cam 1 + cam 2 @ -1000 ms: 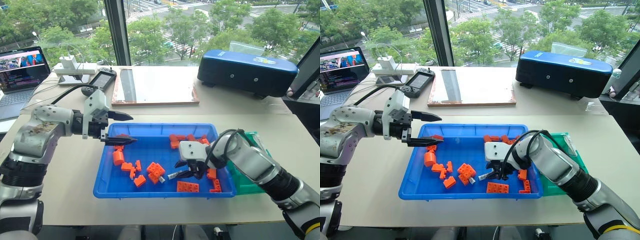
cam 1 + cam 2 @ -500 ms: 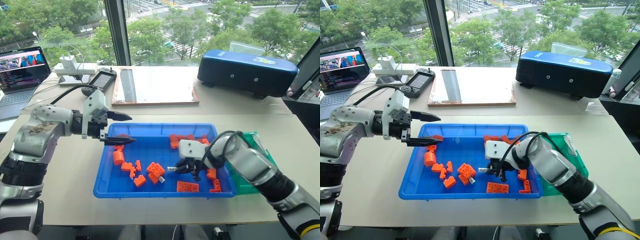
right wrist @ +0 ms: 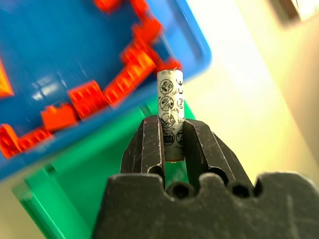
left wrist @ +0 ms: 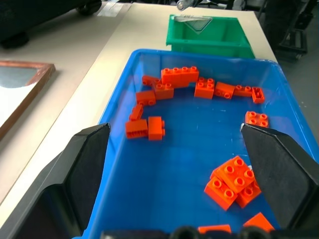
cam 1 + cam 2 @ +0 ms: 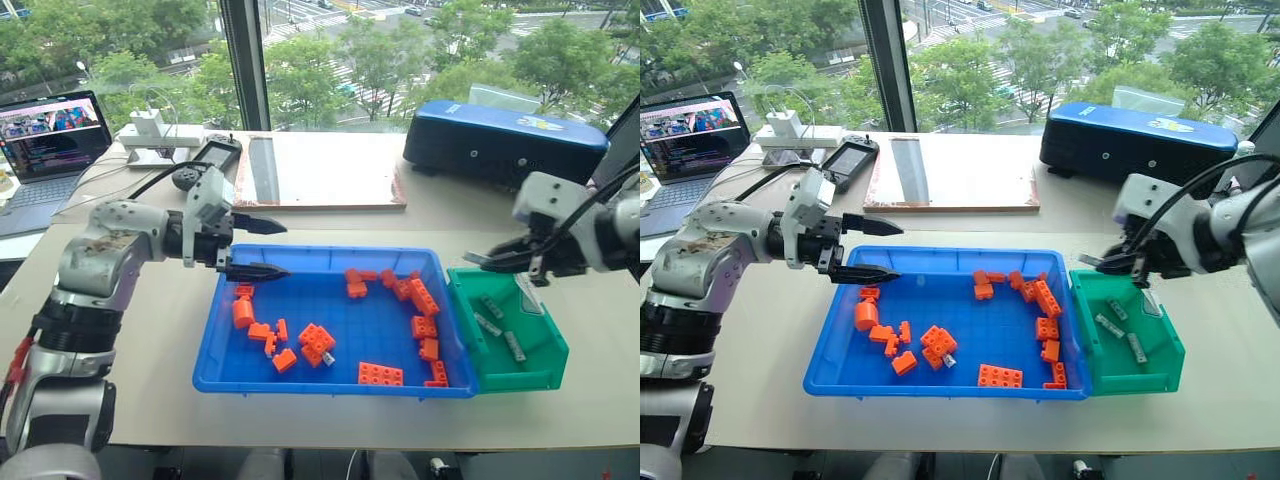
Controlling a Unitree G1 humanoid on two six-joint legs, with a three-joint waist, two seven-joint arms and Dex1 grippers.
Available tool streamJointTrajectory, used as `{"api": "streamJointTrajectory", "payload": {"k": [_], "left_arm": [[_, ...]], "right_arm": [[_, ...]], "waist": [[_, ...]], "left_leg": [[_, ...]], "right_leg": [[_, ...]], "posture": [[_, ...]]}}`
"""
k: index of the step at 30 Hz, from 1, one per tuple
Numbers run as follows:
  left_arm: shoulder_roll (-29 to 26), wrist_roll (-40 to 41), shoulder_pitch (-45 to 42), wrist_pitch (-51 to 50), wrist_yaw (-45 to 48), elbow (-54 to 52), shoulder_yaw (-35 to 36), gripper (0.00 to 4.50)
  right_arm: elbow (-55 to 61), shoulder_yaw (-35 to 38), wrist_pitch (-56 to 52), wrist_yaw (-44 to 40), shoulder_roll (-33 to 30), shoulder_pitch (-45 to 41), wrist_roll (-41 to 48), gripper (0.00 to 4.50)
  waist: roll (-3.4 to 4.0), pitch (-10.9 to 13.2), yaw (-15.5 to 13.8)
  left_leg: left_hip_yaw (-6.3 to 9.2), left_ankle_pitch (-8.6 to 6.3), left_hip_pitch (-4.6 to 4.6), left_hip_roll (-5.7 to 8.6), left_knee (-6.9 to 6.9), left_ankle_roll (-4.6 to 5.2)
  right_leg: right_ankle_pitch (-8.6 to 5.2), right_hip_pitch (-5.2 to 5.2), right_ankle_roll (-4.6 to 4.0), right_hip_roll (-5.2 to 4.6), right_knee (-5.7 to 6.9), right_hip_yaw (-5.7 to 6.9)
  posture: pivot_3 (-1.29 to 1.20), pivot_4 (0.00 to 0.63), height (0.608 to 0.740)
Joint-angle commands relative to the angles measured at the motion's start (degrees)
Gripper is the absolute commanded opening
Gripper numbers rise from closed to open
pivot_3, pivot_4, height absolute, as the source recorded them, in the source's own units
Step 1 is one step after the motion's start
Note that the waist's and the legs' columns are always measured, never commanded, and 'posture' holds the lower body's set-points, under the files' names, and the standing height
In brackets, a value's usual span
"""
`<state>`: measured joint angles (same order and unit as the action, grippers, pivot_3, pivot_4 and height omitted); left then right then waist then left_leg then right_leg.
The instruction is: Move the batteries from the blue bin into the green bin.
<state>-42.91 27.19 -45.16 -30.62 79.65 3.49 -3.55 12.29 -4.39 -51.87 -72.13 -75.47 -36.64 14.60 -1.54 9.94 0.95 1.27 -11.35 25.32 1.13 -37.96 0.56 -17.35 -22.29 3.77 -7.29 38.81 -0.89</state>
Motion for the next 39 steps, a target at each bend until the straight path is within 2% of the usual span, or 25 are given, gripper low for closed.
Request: {"api": "streamJointTrajectory", "payload": {"k": [1, 5, 9, 23, 24, 29, 31, 36, 39], "left_arm": [[1.3, 0.5, -2.5, 2.0, 1.2, 1.0, 0.0, 4.50], [2.2, 0.8, -3.1, 1.8, 1.7, 0.8, 0.4, 4.50], [1.6, 0.6, -2.9, 2.2, 2.3, 1.0, 0.9, 4.50], [0.5, 2.0, -2.5, 0.2, 1.4, -1.0, 2.2, 4.50], [0.4, 1.9, -2.4, 0.1, 1.3, -0.9, 2.1, 4.50], [-0.2, 1.8, -2.8, 0.2, 0.8, -0.2, 2.5, 4.50], [-0.5, 1.8, -2.8, 0.3, 0.6, 0.0, 2.6, 4.50], [-3.2, 2.1, 0.0, -1.3, 0.0, -1.8, 3.7, 4.50], [-4.9, 1.4, 1.7, -1.3, -1.0, -2.2, 4.4, 4.50]], "right_arm": [[2.1, 5.0, -0.8, 1.8, -1.4, 3.2, 0.9, 0.25], [5.0, 5.9, -2.5, 5.4, -0.6, 10.9, 0.2, 0.25], [6.0, 5.9, -3.2, 7.8, 0.7, 13.8, 0.4, 0.25], [3.9, 5.4, -3.9, 9.5, 1.4, 12.0, 1.7, 0.25], [3.8, 5.5, -3.6, 9.4, 1.0, 12.2, 1.6, 1.26], [3.3, 7.4, -2.6, 8.2, -1.7, 11.2, 1.9, 2.85], [3.3, 8.2, -2.4, 7.2, -2.6, 10.7, 2.7, 2.85], [6.6, 11.9, 2.2, 5.3, 3.7, 2.8, 10.0, 2.85], [8.7, 9.4, 5.6, 9.8, 8.0, -0.8, 8.1, 2.85]], "waist": [[0.00, 0.0, 0.3], [0.00, 0.0, 0.4], [0.01, 0.0, 0.4], [0.01, 0.0, 0.1], [0.01, 0.0, 0.1], [0.01, 0.0, 0.1], [0.01, 0.0, 0.1], [0.02, 0.0, 1.0], [0.00, 0.0, 1.3]], "left_leg": [[0.00, 0.00, 0.00, -0.02, 0.00, 0.00], [0.01, 0.00, -0.01, -0.03, 0.00, 0.00], [0.01, 0.00, 0.00, -0.01, 0.00, 0.00], [0.02, 0.00, 0.00, -0.02, -0.01, 0.00], [0.02, 0.00, 0.00, -0.01, -0.01, 0.00], [0.02, 0.00, 0.00, -0.01, -0.01, 0.00], [0.02, 0.00, 0.00, -0.01, -0.01, 0.00], [0.03, 0.00, -0.03, -0.07, 0.00, 0.00], [0.07, 0.00, -0.02, -0.08, 0.01, 0.00]], "right_leg": [[0.00, -0.01, 0.00, 0.00, 0.01, 0.00], [0.00, -0.02, 0.00, 0.01, 0.06, 0.00], [0.00, -0.01, 0.00, 0.00, 0.05, -0.01], [0.00, 0.01, 0.00, 0.00, -0.01, 0.00], [0.00, 0.01, 0.00, 0.00, -0.01, 0.00], [0.00, 0.01, 0.00, 0.00, -0.01, 0.00], [0.00, 0.01, 0.00, 0.00, -0.01, 0.00], [0.00, 0.00, 0.00, 0.04, -0.01, 0.01], [0.00, 0.01, 0.00, 0.05, 0.00, 0.04]], "posture": [[0.00, 0.150, 0.732], [0.00, 0.150, 0.732], [0.00, 0.150, 0.732], [0.00, 0.150, 0.732], [0.00, 0.150, 0.732], [0.00, 0.150, 0.732], [0.00, 0.150, 0.732], [0.00, 0.150, 0.732], [0.00, 0.150, 0.732]]}}
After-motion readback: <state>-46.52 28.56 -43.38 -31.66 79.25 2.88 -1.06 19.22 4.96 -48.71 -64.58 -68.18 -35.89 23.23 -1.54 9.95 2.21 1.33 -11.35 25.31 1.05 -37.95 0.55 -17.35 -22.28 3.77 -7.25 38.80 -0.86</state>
